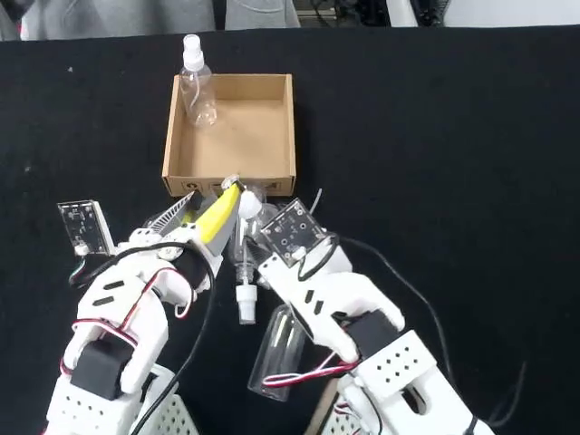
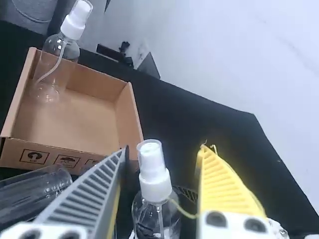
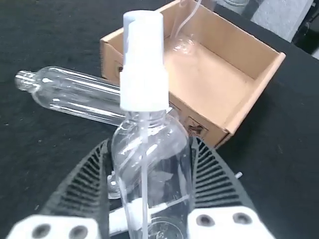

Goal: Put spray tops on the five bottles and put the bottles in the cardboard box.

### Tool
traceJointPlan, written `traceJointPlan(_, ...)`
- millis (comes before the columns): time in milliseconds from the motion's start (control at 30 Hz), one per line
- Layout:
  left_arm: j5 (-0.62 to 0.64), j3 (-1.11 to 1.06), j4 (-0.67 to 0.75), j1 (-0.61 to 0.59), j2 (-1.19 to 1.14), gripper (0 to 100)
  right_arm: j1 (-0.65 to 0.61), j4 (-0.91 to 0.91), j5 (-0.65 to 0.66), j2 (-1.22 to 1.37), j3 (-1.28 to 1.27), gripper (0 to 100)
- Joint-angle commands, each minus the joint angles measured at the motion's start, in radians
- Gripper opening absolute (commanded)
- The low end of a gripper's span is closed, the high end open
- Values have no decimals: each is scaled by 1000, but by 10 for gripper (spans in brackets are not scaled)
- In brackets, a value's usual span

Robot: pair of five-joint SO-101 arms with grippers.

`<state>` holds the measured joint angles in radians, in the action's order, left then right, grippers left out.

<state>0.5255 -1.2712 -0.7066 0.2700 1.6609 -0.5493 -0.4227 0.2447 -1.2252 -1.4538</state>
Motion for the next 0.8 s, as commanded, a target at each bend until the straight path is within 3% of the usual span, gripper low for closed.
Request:
traceJointPlan(0, 0, 15, 15, -8, 14, 210, 69, 28, -8, -25, 15, 67)
traceJointPlan(200, -2, -7, 21, -21, 21, 210, 104, 15, -8, -120, 7, 67)
traceJointPlan(433, 2, -44, 109, -137, 15, 208, 101, -144, -8, -371, -13, 67)
traceJointPlan(767, 0, -94, 180, -143, 14, 206, 91, -333, -6, -680, -48, 67)
